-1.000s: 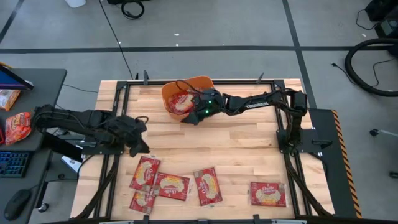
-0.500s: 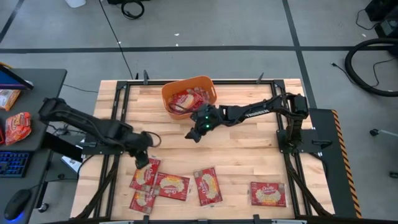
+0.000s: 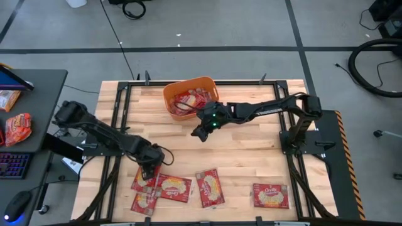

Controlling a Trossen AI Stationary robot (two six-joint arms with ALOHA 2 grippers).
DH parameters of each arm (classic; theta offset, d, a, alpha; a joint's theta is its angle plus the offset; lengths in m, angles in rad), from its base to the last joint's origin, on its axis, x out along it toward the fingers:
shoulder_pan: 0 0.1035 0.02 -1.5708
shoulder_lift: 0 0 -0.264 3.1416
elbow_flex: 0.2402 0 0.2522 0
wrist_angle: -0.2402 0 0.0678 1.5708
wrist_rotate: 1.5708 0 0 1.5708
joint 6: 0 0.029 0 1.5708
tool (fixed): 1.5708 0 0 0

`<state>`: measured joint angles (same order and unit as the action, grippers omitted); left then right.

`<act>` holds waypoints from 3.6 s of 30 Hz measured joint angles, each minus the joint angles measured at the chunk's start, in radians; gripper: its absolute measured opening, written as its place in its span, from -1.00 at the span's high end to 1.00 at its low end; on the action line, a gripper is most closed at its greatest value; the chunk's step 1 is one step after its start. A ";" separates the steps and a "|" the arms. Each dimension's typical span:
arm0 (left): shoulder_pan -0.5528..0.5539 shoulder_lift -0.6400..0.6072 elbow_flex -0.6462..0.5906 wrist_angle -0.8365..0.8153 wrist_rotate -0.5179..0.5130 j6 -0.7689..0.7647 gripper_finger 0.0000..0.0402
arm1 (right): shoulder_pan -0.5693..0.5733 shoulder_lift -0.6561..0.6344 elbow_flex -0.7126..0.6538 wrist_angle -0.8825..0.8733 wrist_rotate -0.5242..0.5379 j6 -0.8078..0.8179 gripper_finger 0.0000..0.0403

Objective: Sort popcorn bags into baskets
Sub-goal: Put the red popcorn bag into the orange bin

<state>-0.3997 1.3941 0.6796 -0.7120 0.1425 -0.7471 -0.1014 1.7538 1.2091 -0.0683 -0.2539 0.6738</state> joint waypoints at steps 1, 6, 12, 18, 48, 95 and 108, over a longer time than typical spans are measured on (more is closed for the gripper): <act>-0.001 0.023 0.000 0.016 -0.031 0.005 0.23 | -0.003 -0.010 0.000 0.002 0.013 -0.004 0.29; 0.005 0.108 0.008 0.106 -0.224 0.050 0.23 | -0.015 -0.063 0.000 0.009 0.061 -0.015 0.29; 0.048 0.147 -0.003 0.368 -0.555 0.135 0.23 | -0.022 -0.108 0.000 0.007 0.097 -0.021 0.29; 0.114 0.139 0.059 0.394 -0.495 0.210 0.23 | -0.023 -0.124 0.000 -0.002 0.103 -0.023 0.29; 0.181 0.075 -0.063 0.655 -0.346 0.201 0.23 | -0.017 -0.119 -0.008 -0.067 0.211 -0.110 0.29; 0.438 0.071 0.081 0.556 -0.034 0.211 0.23 | 0.271 0.134 -0.075 -0.126 0.362 -1.005 0.03; 0.454 0.063 0.081 0.508 0.052 0.209 0.23 | 0.271 0.204 -0.073 -0.092 0.426 -1.100 0.20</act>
<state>0.0547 1.4567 0.7605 -0.2044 0.1947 -0.5379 0.1695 1.9577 1.1362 -0.1601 0.1724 -0.4263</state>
